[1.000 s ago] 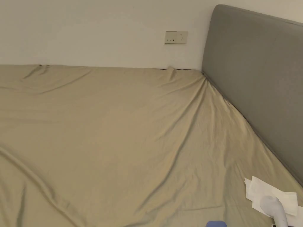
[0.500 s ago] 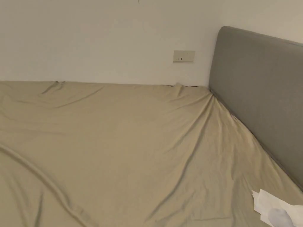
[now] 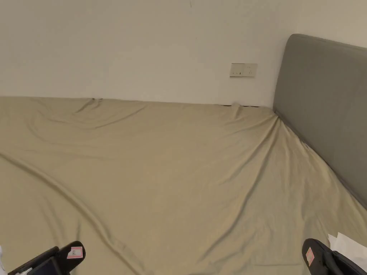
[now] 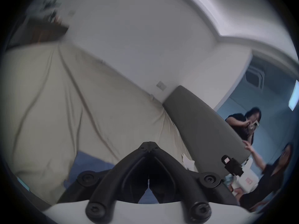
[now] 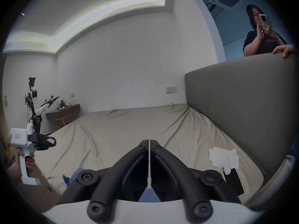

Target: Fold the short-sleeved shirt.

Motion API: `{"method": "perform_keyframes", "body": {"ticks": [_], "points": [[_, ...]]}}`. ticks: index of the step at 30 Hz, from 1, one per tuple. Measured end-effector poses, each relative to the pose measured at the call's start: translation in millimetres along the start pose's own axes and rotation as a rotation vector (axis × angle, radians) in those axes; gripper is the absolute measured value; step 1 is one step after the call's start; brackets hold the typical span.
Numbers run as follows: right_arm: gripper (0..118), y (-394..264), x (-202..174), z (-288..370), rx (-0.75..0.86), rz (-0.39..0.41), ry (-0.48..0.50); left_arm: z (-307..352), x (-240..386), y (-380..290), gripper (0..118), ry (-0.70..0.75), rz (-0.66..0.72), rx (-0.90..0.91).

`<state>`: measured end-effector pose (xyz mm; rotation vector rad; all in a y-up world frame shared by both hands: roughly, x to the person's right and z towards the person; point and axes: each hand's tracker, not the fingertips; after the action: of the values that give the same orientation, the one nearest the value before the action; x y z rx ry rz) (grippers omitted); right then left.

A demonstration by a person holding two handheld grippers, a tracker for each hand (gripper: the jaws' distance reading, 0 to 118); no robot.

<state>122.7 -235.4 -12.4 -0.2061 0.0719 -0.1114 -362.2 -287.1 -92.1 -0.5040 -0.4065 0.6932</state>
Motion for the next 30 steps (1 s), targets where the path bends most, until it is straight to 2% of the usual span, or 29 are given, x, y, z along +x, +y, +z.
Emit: {"method": "perform_keyframes", "body": {"ticks": [3,7,8,9,10,11,12,15,17,19,21,22,24,25,26,28,30], "points": [[4,-4,1,0,-0.032,0.021,-0.010,-13,-70,9,0,0.058,0.127,-0.175],[4,-10,11,-1,-0.092,-0.012,-0.035,-25,-147,3,0,0.007,0.308,-0.423],[4,-11,13,-1,-0.107,-0.019,-0.051,-27,-159,-1,13,0.015,0.335,-0.455],[4,-13,14,-2,-0.122,-0.022,-0.070,-27,-163,-5,42,0.046,0.336,-0.479],[4,-15,16,-2,-0.136,-0.029,-0.080,-33,-170,-11,84,0.064,0.343,-0.507],[4,-16,16,-2,-0.146,-0.036,-0.086,-39,-178,-17,113,0.043,0.343,-0.523],[4,-17,17,-3,-0.160,-0.046,-0.093,-43,-186,-23,115,0.002,0.377,-0.521],[4,-18,17,-5,-0.188,-0.085,-0.078,-59,-198,-42,115,-0.074,0.540,-0.518],[4,-15,18,-7,-0.196,-0.114,-0.081,-64,-198,-46,115,-0.190,0.615,-0.496],[4,-14,19,-7,-0.190,-0.147,-0.084,-77,-191,-54,114,-0.189,0.607,-0.504],[4,-11,21,-7,-0.181,-0.192,-0.075,-86,-190,-53,106,-0.207,0.544,-0.530],[4,-10,21,-6,-0.179,-0.201,-0.075,-93,-185,-56,99,-0.197,0.518,-0.557],[4,-8,21,-5,-0.176,-0.211,-0.075,-102,-183,-63,70,-0.190,0.552,-0.566],[4,-7,21,-4,-0.172,-0.215,-0.075,-103,-183,-67,53,-0.202,0.592,-0.569],[4,-8,21,-2,-0.170,-0.216,-0.076,-108,-182,-72,22,-0.170,0.619,-0.595],[4,-8,22,0,-0.169,-0.210,-0.084,-115,-173,-79,17,-0.093,0.552,-0.644],[4,-8,22,3,-0.168,-0.208,-0.092,-106,-153,-78,17,-0.128,0.529,-0.618]]}}
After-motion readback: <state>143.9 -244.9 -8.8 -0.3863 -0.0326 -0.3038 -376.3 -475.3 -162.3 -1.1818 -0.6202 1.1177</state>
